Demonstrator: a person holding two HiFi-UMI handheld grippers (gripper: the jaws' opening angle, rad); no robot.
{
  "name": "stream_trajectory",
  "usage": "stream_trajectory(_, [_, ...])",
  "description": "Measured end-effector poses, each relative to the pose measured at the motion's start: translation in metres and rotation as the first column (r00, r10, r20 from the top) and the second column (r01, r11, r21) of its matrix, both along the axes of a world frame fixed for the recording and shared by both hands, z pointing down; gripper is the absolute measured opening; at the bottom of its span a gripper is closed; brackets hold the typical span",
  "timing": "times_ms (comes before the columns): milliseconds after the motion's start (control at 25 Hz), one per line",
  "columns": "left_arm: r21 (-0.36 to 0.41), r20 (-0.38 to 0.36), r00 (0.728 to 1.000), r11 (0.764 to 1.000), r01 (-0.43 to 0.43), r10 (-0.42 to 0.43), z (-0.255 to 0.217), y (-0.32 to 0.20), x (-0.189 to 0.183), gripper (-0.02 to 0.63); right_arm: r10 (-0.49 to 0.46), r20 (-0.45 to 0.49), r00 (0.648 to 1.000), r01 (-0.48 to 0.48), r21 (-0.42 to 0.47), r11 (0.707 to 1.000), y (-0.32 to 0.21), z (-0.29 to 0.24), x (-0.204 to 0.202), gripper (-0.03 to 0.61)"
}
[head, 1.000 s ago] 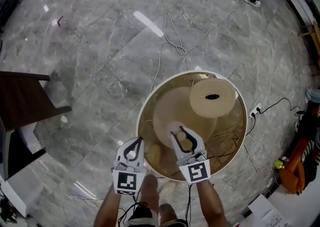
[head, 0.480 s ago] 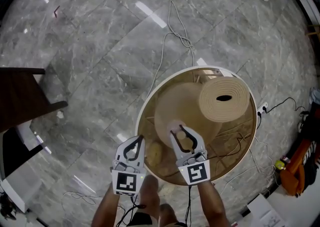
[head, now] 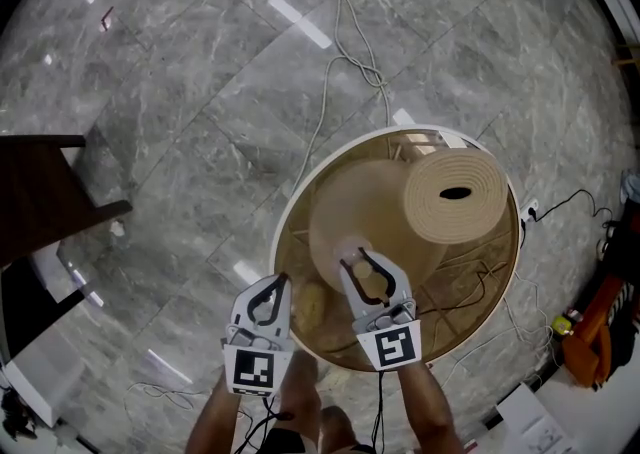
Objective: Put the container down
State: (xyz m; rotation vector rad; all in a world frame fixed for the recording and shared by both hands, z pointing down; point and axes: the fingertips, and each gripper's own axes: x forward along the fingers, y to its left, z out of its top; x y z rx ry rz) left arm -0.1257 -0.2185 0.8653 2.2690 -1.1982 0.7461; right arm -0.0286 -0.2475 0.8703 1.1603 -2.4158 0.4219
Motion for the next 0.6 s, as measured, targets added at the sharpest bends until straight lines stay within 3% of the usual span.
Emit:
stream_trajectory(280, [-0.050, -0.035, 0.997, 0.997, 0.066, -0.067, -0.0060, 0.0041, 0.0013, 0.017, -0.013, -0.031, 0.999, 0.013, 0.005, 1.000, 0.0040, 0.0010, -0.0002, 0.133])
stream_trajectory(600, [-0.057, -0.038, 0.996, 0.995, 0.077, -0.079, -0.0050, 0.0080, -0.0011, 0.017, 0.002, -0.026, 1.000, -0.002, 0.022, 1.000, 0.0048, 0.0018, -0.0032, 0.138])
